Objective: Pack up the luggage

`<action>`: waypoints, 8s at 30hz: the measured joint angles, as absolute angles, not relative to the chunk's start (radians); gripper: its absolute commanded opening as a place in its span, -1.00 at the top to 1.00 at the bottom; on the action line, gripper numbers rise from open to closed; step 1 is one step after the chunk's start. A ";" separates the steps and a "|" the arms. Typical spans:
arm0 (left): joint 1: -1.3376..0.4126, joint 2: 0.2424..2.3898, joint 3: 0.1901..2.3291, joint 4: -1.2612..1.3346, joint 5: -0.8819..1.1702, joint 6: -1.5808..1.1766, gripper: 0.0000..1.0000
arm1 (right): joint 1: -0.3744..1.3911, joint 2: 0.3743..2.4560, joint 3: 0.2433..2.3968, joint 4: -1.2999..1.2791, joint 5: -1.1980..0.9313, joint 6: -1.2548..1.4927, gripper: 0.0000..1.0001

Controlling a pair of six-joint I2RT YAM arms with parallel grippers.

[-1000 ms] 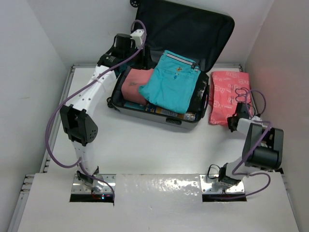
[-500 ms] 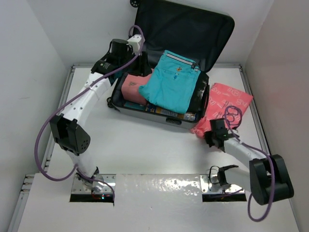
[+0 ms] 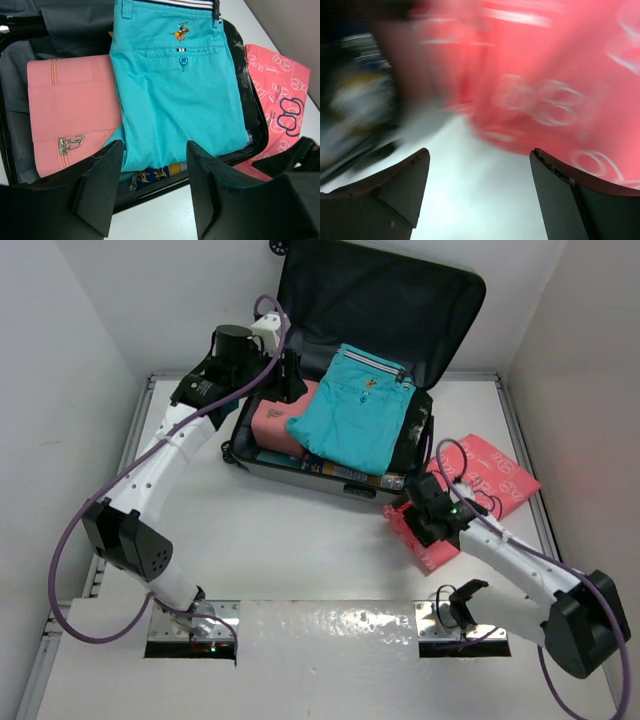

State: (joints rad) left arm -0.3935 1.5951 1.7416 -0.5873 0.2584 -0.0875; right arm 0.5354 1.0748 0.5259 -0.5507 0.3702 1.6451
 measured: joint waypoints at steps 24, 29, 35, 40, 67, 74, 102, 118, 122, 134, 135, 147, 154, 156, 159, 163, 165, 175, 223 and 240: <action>-0.394 1.549 1.702 -0.587 0.259 -0.057 -0.02 | 0.562 1.179 0.614 -0.642 0.207 -0.053 -0.83; -0.394 1.542 1.702 -0.587 0.245 -0.055 -0.02 | 0.588 1.271 0.554 -0.477 0.218 -0.116 -0.40; -0.394 1.535 1.700 -0.587 0.226 -0.044 -0.04 | 0.599 1.308 0.498 -0.384 0.273 -0.082 0.86; -0.394 1.521 1.700 -0.587 0.208 -0.030 -0.06 | 0.633 1.333 0.523 -0.408 0.297 0.001 1.00; -0.143 1.439 1.576 -0.709 0.213 0.072 -0.28 | 1.154 2.083 1.415 -0.223 0.044 0.474 -0.45; 0.033 1.417 1.489 -0.749 0.260 -0.031 -0.24 | 1.186 2.121 1.671 -0.385 0.008 0.448 -0.98; -0.180 1.331 0.620 -0.650 0.364 -0.314 -0.54 | 0.605 1.040 0.404 -0.452 0.024 0.925 -0.98; -0.286 1.526 0.612 -0.381 0.564 -0.487 0.16 | 0.601 1.084 0.212 0.036 -0.069 1.010 0.08; -0.287 1.593 0.610 -0.303 0.608 -0.509 1.00 | 0.598 1.094 0.185 0.078 -0.081 1.029 0.96; -0.307 1.262 0.703 -0.486 0.588 -0.356 1.00 | 0.655 1.041 0.420 -0.285 -0.076 0.890 1.00; -0.307 1.229 0.708 -0.503 0.588 -0.346 1.00 | 0.667 1.040 0.454 -0.321 -0.072 0.875 1.00; -0.306 1.072 0.988 -0.896 0.521 -0.171 1.00 | 0.770 1.027 0.876 -0.664 -0.042 0.784 1.00; -0.293 1.242 1.493 -1.044 0.474 -0.102 1.00 | 0.703 1.125 1.336 -0.842 0.061 0.687 1.00; -0.284 1.378 1.693 -1.034 0.469 -0.097 1.00 | 0.622 1.213 1.481 -0.863 0.085 0.633 1.00; -0.273 1.613 1.982 -0.992 0.447 -0.091 1.00 | 0.472 1.375 1.674 -0.857 0.079 0.570 1.00; -0.273 1.855 2.201 -0.951 0.403 -0.087 1.00 | 0.313 1.573 1.795 -0.813 0.034 0.544 1.00; -0.275 1.948 2.252 -0.938 0.387 -0.086 1.00 | 0.271 1.640 1.786 -0.788 0.015 0.544 1.00; -0.249 2.254 2.326 -0.919 0.334 -0.096 0.14 | 0.149 1.798 1.574 -0.597 -0.097 0.556 -0.41; -0.234 2.185 2.416 -0.545 0.233 -0.191 -0.29 | 0.070 1.925 2.114 -0.531 -0.053 0.379 -0.78; -0.075 2.015 2.296 -0.714 0.167 -0.062 -0.28 | -0.170 2.248 2.151 -0.104 -0.075 0.438 -0.76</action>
